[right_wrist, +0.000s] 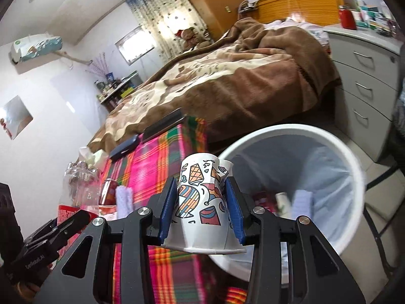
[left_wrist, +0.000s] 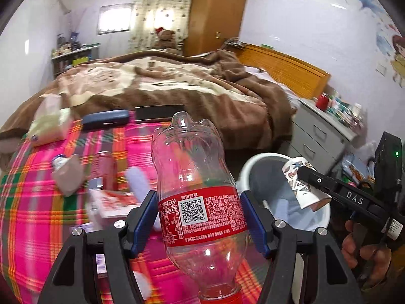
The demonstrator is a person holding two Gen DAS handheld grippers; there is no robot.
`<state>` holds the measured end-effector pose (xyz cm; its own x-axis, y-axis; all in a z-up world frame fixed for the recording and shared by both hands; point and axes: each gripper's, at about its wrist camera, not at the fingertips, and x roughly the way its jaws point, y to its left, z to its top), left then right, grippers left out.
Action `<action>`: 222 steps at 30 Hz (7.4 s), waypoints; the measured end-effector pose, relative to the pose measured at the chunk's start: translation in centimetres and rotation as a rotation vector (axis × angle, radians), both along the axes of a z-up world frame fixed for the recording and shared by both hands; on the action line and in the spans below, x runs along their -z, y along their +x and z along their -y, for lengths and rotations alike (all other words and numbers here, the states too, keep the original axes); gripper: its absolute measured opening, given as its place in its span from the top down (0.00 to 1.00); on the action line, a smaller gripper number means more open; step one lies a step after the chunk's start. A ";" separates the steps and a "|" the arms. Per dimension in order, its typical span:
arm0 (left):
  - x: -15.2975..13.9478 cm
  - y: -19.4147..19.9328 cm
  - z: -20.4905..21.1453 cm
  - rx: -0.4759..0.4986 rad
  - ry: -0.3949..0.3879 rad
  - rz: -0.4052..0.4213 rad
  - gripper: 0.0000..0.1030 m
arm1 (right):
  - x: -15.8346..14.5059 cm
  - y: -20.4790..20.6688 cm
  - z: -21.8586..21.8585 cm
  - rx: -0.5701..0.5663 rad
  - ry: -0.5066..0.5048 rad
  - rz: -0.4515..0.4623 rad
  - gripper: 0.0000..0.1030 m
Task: Collect trash
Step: 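Carry the paper cup with the right tool while the left tool carries the bottle to the bin, then open both tools over the bin, dropping the cup and bottle, then move both tools back over the trash on the cloth, then grasp the white foam net with the right tool while the left tool grasps a purple drink carton, then carry the foam net with the right tool while the left tool carries the carton to the bin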
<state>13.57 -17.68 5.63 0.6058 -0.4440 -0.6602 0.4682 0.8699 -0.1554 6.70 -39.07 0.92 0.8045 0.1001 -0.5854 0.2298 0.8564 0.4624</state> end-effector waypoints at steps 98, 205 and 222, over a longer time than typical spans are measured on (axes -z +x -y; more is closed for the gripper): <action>4.6 0.0 -13.2 -0.289 0.017 -0.053 0.29 | 2.4 3.0 -10.6 -0.221 -0.151 -0.066 0.37; 3.4 0.0 -12.3 -0.234 0.039 -0.028 0.63 | 0.9 4.4 -13.2 -0.281 -0.232 -0.052 0.76; 1.0 -2.4 -3.5 -0.052 0.038 0.037 0.63 | -0.2 0.7 -6.9 -0.114 -0.236 -0.030 0.76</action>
<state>11.14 -14.16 4.62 0.6513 -0.3866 -0.6530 0.4272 0.8980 -0.1056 7.43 -32.19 1.13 0.7776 0.0466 -0.6271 0.1367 0.9609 0.2409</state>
